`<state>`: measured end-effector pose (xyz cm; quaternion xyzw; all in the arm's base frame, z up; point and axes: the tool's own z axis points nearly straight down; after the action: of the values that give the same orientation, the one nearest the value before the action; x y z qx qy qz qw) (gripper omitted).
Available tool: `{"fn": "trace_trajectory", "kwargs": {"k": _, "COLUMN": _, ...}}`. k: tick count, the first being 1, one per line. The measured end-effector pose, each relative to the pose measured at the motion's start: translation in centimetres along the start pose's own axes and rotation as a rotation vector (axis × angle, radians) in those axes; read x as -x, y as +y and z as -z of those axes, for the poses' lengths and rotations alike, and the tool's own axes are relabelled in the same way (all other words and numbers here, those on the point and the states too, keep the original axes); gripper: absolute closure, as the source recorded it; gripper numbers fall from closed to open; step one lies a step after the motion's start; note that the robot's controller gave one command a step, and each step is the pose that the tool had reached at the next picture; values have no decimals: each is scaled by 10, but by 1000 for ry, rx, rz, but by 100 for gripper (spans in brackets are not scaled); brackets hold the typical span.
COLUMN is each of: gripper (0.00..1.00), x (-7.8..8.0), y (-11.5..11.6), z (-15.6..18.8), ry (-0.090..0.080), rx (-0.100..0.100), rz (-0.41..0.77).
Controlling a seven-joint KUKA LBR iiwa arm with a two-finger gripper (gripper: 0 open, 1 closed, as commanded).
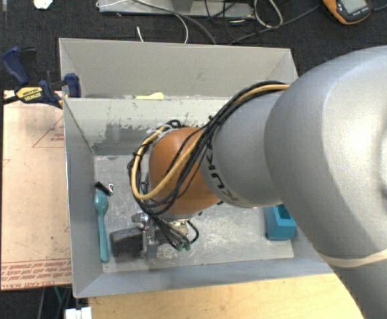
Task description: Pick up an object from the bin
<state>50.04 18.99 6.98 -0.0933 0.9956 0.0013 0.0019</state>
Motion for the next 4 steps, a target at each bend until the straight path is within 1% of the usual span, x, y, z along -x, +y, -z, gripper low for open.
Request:
{"fn": "trace_trajectory", "kwargs": {"k": 1, "gripper": 100, "x": 0, "y": 0, "z": 0, "ry": 0, "rx": 0, "rz": 0}}
{"fn": "trace_trajectory", "kwargs": {"k": 2, "gripper": 100, "x": -3, "y": -1, "z": 43, "ry": 8, "rx": -1, "rz": -15}}
{"fn": "trace_trajectory", "kwargs": {"k": 3, "gripper": 100, "x": 1, "y": -8, "z": 63, "ry": -8, "rx": 2, "rz": 133}}
{"fn": "trace_trajectory", "kwargs": {"k": 4, "gripper": 100, "x": 40, "y": -38, "z": 22, "ry": -4, "rx": 2, "rz": 354}}
